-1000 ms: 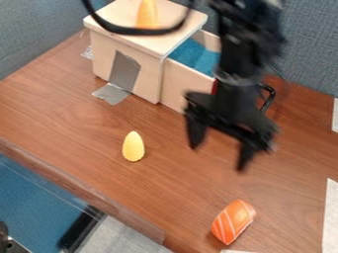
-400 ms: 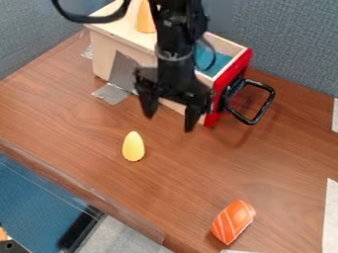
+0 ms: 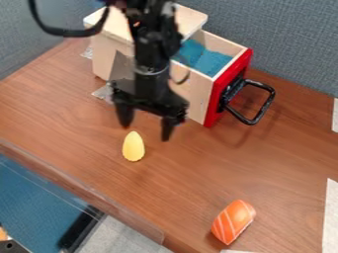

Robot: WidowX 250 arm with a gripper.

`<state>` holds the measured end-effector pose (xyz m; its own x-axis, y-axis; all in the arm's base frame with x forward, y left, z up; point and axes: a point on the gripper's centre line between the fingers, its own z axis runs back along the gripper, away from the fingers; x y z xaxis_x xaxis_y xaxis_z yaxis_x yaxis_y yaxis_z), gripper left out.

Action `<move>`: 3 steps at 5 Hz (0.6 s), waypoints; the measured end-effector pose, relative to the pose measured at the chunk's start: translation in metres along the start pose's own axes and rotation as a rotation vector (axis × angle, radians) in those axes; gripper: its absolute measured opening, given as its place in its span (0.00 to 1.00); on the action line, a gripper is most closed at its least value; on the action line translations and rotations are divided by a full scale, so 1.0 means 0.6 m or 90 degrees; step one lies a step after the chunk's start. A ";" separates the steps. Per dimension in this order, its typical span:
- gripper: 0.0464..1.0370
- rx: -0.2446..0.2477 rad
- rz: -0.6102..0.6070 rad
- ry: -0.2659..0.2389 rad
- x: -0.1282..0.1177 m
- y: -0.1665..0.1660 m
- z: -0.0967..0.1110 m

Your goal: Put yellon object in the drawer

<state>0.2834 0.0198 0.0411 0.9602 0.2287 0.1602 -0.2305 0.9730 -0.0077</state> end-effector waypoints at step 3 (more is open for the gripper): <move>0.91 0.071 0.026 0.047 -0.008 0.014 -0.027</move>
<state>0.2795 0.0274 0.0243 0.9579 0.2733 0.0886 -0.2813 0.9547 0.0973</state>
